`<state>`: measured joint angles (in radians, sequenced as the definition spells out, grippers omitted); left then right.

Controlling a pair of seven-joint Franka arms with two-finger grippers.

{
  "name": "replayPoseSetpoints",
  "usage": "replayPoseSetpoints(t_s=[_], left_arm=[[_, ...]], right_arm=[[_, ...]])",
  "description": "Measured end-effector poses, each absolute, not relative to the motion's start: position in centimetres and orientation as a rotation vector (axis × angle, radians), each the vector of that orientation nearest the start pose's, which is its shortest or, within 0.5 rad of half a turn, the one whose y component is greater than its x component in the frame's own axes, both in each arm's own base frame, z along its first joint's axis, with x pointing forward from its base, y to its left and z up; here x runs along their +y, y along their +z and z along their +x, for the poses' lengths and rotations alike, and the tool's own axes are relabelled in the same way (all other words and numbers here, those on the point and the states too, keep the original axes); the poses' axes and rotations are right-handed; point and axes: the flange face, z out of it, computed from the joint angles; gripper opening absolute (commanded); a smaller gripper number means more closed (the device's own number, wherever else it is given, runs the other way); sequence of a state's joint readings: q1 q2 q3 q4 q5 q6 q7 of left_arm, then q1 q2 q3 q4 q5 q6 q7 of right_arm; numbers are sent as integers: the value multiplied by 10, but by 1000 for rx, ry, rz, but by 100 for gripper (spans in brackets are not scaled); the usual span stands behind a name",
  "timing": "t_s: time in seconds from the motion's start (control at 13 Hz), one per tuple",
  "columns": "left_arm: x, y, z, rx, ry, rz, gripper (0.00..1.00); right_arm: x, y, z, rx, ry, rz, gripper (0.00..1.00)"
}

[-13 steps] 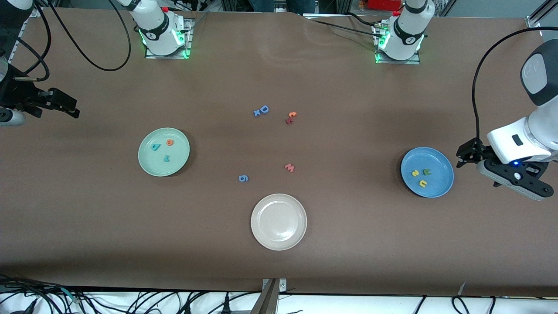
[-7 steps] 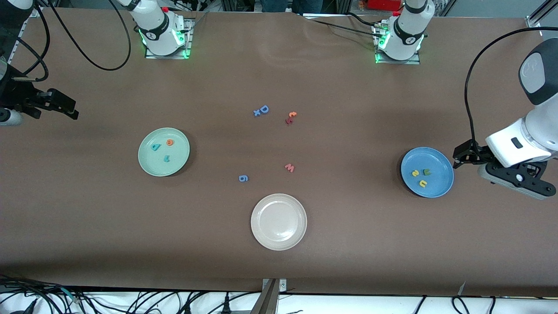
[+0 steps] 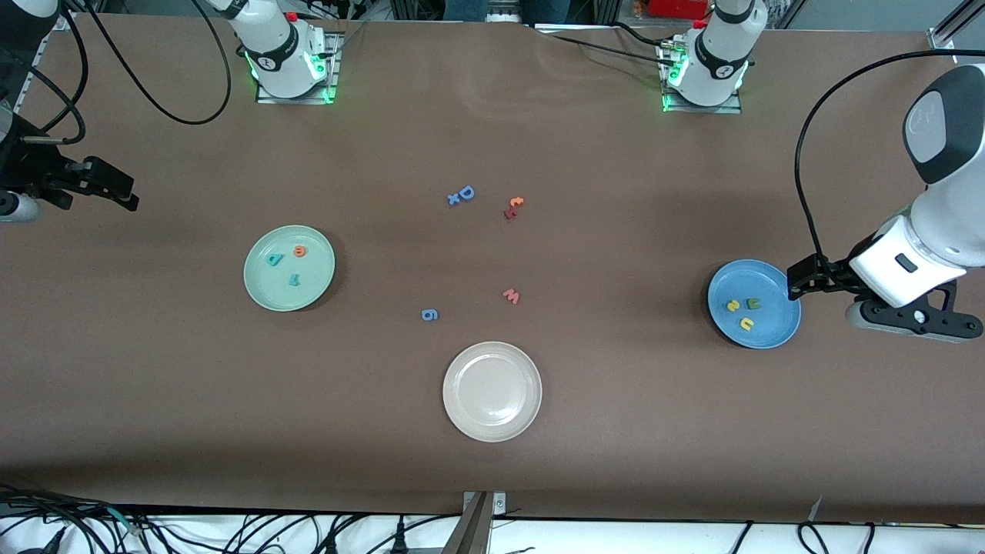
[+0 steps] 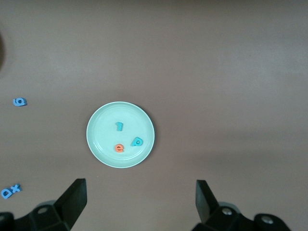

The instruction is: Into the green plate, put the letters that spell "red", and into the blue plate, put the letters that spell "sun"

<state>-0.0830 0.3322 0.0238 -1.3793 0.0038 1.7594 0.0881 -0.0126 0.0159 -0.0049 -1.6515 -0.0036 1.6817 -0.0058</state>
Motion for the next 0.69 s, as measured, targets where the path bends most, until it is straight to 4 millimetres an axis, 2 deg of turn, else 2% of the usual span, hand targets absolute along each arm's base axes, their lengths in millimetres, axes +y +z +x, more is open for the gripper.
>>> replayPoseSetpoints(t_s=[0.15,0.31,0.46,0.69], left_arm=[[-39,533,665,222,-84,-3119,100],[-32,560,663,205,-156,-3115,100],[-27,587,651,192,-178,-3113,100],[-27,593,643,194,-138,-3120,100]], right_arm=[[-10,587,567,17,-22,-3145,100],[-10,587,567,17,-22,-3145,100],[-10,586,567,17,-21,-3145,100],[-10,586,567,17,-21,-3145,100]])
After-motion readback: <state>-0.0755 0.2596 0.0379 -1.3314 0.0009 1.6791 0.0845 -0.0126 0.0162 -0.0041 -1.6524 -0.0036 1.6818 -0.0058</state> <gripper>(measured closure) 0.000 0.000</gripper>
